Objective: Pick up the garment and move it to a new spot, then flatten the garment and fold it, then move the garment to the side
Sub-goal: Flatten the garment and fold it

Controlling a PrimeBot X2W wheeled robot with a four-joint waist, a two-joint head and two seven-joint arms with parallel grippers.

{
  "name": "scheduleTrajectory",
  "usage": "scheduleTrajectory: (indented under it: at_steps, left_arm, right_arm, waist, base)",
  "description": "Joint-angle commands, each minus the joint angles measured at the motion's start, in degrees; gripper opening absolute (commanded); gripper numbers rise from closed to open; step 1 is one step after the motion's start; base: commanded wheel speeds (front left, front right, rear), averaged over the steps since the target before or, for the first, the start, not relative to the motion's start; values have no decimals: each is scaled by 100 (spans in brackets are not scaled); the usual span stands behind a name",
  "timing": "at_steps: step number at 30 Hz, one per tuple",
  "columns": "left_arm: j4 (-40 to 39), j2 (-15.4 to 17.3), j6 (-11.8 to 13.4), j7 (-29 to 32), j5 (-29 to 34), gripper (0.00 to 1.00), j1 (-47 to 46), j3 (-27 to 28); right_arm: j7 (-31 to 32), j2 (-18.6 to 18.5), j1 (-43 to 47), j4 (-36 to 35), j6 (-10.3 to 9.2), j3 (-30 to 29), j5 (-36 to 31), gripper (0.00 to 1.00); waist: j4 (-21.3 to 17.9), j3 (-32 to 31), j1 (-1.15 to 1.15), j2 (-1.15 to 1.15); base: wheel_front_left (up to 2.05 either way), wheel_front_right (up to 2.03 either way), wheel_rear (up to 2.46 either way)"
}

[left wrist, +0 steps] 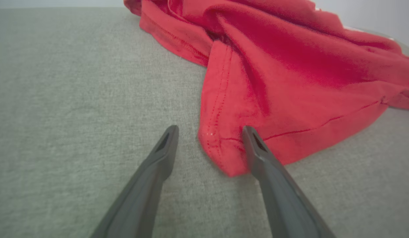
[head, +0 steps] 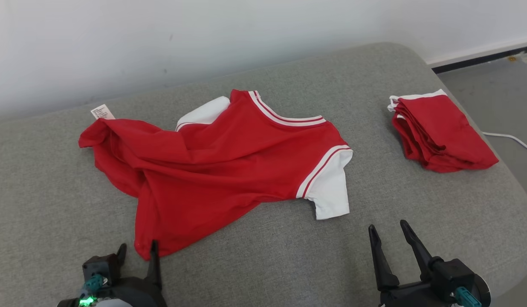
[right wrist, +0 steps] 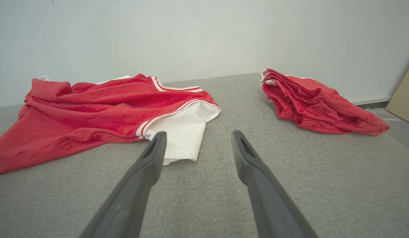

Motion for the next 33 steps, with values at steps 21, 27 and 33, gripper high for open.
scheduleTrajectory:
  at_steps: [21,27,33]
  left_arm:
    - [16,164,239,-32,-212,0,162,349]
    - [-408,191,405,-36,-249,0,510,552]
    - [-531,211,437,-37,-278,15,684,621]
  right_arm:
    - [-41,0,137,20,-17,148,-160,100]
    - [-4,0,166,37,-17,218,-127,100]
    - [11,0,153,20,-17,231,-119,100]
  waist:
    - [289,-208,0,0]
    - [372,-315,0,0]
    - [392,-342,0,0]
  base:
    - [0,0,0]
    - [0,0,0]
    - [0,0,0]
